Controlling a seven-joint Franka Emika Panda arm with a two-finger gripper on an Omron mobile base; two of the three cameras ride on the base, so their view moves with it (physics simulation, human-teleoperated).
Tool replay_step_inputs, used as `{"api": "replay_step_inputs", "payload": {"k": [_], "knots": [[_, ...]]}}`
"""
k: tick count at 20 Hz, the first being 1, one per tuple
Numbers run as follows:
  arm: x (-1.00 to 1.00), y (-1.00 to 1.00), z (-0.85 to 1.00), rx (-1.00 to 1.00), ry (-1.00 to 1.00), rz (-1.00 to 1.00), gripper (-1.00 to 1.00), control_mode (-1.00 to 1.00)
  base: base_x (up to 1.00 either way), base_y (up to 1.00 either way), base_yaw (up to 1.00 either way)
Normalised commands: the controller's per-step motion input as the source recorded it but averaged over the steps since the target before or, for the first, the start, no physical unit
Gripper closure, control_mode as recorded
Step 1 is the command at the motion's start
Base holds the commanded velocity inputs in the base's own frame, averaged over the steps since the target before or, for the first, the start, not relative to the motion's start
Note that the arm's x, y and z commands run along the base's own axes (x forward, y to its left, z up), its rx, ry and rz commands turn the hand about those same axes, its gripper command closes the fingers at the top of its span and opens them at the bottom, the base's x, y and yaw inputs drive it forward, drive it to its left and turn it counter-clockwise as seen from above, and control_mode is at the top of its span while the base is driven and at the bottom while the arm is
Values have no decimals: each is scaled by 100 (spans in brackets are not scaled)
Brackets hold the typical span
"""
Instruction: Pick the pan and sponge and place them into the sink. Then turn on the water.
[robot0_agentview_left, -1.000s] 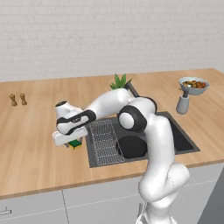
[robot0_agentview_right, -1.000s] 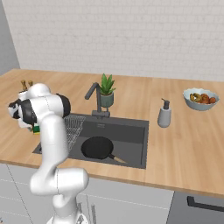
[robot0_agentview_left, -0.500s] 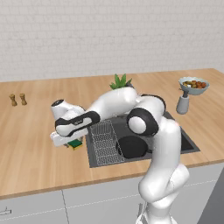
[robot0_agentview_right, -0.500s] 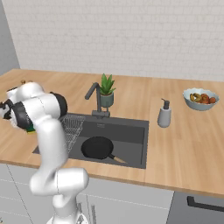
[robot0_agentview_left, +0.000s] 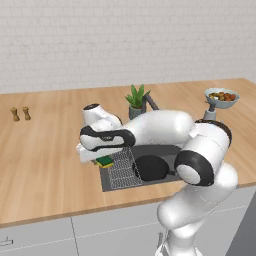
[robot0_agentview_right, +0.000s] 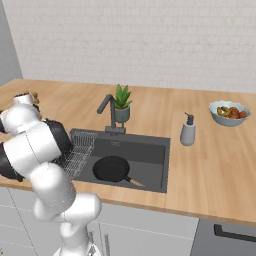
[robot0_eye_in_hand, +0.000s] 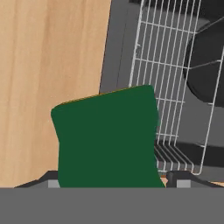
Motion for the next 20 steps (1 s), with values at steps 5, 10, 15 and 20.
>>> {"api": "replay_step_inputs", "payload": {"k": [5, 10, 15, 20], "knots": [[-61, -91, 14, 6, 0, -4, 100, -100, 0, 0, 0], [-30, -98, 19, 5, 0, -1, 100, -100, 0, 0, 0], [0, -93, 25, 5, 3, -7, 100, -100, 0, 0, 0], [0, -90, 7, 5, 0, -4, 100, -100, 0, 0, 0]]}}
